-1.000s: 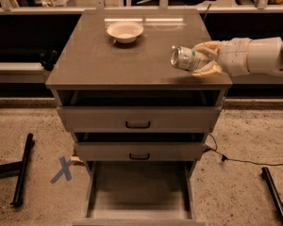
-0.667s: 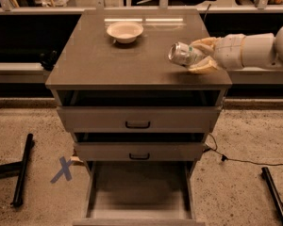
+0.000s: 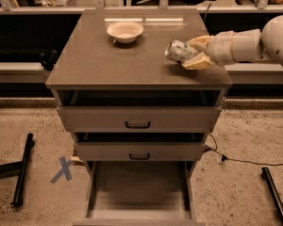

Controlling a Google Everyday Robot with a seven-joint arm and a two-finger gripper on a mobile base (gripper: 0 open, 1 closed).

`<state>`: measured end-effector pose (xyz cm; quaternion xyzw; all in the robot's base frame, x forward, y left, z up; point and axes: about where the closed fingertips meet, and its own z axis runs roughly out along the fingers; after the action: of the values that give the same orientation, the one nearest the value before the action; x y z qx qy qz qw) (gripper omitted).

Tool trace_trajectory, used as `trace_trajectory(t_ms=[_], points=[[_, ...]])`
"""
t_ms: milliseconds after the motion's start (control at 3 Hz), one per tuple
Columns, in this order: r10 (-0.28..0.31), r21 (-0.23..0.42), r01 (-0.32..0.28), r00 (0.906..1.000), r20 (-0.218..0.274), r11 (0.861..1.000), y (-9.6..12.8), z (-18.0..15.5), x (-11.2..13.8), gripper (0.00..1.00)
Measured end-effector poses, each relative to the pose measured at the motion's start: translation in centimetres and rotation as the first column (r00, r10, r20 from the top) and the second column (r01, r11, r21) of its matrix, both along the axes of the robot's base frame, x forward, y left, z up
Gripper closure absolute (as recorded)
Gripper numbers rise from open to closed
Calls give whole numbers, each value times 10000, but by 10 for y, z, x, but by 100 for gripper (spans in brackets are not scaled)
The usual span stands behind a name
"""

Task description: Pick 7up can from bottom drawer and place on counter

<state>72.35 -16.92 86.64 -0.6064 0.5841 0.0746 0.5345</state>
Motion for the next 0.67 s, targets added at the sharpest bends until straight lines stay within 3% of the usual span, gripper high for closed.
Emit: trace_trajectory(t_ms=[667], points=[[6,124,2,9978,-657,9999,6,-13,14,39]])
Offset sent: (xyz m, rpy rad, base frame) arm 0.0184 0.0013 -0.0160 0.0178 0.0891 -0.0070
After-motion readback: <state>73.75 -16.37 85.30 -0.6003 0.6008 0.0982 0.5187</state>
